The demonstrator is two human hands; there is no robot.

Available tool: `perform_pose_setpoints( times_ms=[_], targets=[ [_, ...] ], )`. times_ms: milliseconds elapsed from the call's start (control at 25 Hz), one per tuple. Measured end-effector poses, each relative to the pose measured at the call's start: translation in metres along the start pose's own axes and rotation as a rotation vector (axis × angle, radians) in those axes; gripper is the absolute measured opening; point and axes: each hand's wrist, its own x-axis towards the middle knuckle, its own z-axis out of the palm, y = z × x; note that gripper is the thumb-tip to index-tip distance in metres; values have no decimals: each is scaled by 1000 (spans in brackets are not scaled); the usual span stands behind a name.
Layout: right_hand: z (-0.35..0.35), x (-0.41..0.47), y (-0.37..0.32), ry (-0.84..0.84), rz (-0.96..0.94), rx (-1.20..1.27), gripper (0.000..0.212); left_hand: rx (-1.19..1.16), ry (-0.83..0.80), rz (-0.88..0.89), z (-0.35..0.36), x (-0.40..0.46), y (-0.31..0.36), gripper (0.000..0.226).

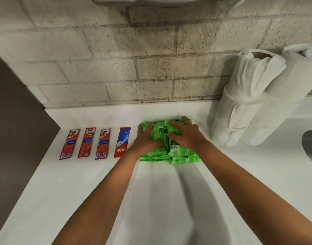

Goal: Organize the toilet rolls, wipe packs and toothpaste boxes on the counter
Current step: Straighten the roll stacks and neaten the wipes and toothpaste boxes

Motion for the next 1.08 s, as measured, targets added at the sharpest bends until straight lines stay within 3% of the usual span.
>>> perform_pose_setpoints(
  times_ms=[200, 400, 600, 800, 1080],
  targets=[
    [-6, 2, 8, 50, 83, 215, 67, -17, -3, -2, -1, 3, -5, 89],
    [7, -1, 18, -1, 27, 187, 72, 454, 107, 353, 5, 11, -6, 60],
    [13, 0, 20, 48, 24, 158, 75, 510, 254, 441, 15, 9, -7, 55],
    [12, 3, 21, 30, 26, 140, 75, 667, 180, 312, 9, 22, 7, 58],
    [11, 4, 21, 2, 43, 172, 75, 604, 110, 288, 7, 27, 0, 65]
  ],
)
